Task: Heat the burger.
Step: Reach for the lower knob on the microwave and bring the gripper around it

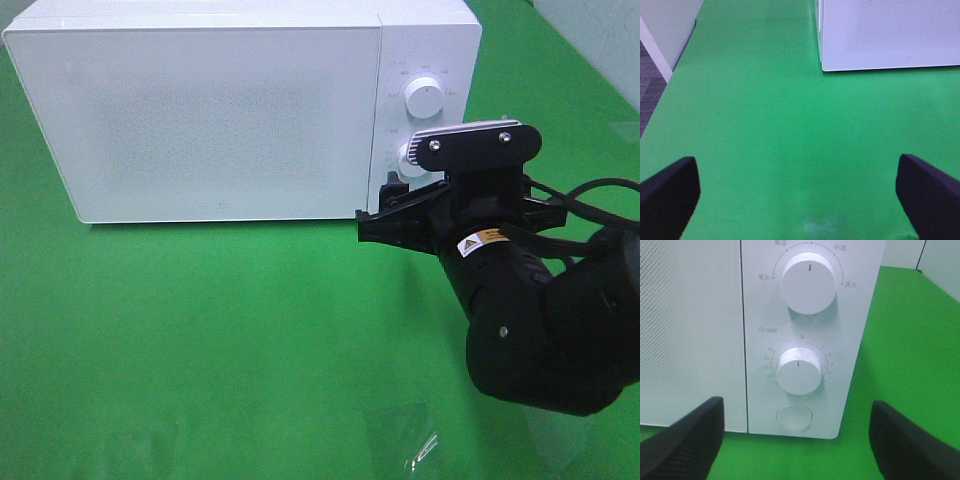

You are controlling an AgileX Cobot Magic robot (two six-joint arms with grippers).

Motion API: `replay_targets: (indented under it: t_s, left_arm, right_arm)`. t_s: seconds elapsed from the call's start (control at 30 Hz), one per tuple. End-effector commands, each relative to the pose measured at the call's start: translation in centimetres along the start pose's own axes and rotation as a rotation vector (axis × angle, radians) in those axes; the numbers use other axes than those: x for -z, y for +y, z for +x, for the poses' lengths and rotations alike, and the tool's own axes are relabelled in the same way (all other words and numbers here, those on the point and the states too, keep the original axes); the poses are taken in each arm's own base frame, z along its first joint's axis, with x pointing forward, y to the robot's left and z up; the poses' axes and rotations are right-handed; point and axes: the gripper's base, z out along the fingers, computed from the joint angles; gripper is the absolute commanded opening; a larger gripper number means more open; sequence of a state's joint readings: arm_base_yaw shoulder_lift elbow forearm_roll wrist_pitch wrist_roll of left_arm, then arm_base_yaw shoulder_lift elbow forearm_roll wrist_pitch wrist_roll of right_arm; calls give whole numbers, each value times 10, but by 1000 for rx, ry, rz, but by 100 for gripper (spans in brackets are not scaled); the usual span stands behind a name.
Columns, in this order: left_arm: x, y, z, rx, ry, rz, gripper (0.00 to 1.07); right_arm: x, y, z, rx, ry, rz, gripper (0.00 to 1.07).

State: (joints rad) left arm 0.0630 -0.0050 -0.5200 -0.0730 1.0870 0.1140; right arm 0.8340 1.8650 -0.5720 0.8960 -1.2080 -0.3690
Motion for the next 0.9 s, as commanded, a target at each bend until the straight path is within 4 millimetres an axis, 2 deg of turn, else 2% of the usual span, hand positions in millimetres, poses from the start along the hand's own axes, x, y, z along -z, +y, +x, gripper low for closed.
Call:
replay_targets:
  t_s: [0.03,0.57,0.9]
  left_arm:
    - [2,-1,0,8,-33,2,101]
    - [2,-1,0,7,-32,1,101]
    - [2,-1,0,7,-32,1,101]
  right_arm:
    - [-11,-6,-14,-6,-158,84,76]
    - [-43,-2,-7,0,-155,88,76]
    - [-60,9,1,7,-149,64,76]
